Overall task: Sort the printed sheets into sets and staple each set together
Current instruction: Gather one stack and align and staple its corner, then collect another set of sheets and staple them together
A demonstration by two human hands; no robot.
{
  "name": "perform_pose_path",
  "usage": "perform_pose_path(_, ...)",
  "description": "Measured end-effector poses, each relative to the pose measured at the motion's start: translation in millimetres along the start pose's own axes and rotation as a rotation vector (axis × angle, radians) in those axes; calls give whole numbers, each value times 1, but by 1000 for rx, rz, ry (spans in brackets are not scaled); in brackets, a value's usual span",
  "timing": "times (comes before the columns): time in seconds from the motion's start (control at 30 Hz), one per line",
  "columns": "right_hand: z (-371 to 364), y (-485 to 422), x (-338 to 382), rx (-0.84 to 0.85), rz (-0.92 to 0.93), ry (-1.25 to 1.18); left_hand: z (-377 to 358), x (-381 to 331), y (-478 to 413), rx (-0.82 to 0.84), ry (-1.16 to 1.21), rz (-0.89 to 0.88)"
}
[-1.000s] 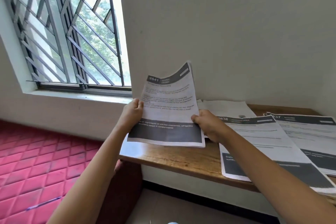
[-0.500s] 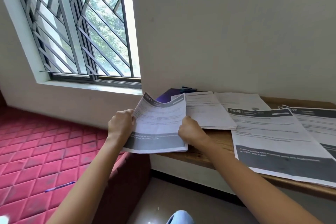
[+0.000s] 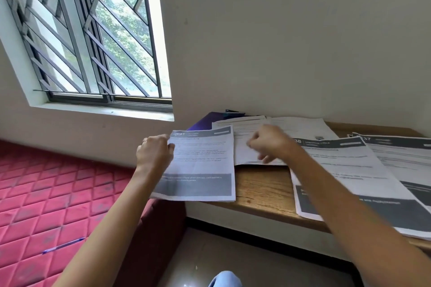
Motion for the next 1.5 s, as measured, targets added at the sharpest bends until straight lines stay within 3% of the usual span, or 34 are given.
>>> perform_pose_path(0.13, 55, -14, -27, -122, -14, 63, 12, -52, -15, 12, 263, -174)
perform_pose_path(0.37, 37, -40, -82, -24, -174, -42, -25, -146, -17, 153, 436, -362)
perform_pose_path(0.57, 31, -55, -90, 6, -213, -42, -76, -156, -5, 287, 414, -326)
perform_pose_path(0.9, 26, -70, -92, 33, -301, -481, -93, -161, 2, 306, 360, -382)
perform_pose_path(1.27, 61, -72, -82, -219, -67, -597, -96, -157, -1, 286, 422, -356)
perform_pose_path(1.5, 112, -50, -112, -358, -66, -618, -90, -158, 0, 283, 441, -344)
Point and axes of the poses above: each hand's wrist, its own y-axis away from the middle knuckle, its own z-axis out of the back of the hand, x = y × z, the point moved 9 cm from there along -y, towards the middle knuckle, and after that the axes turned 3 degrees about -y, right-handed, at the moved point
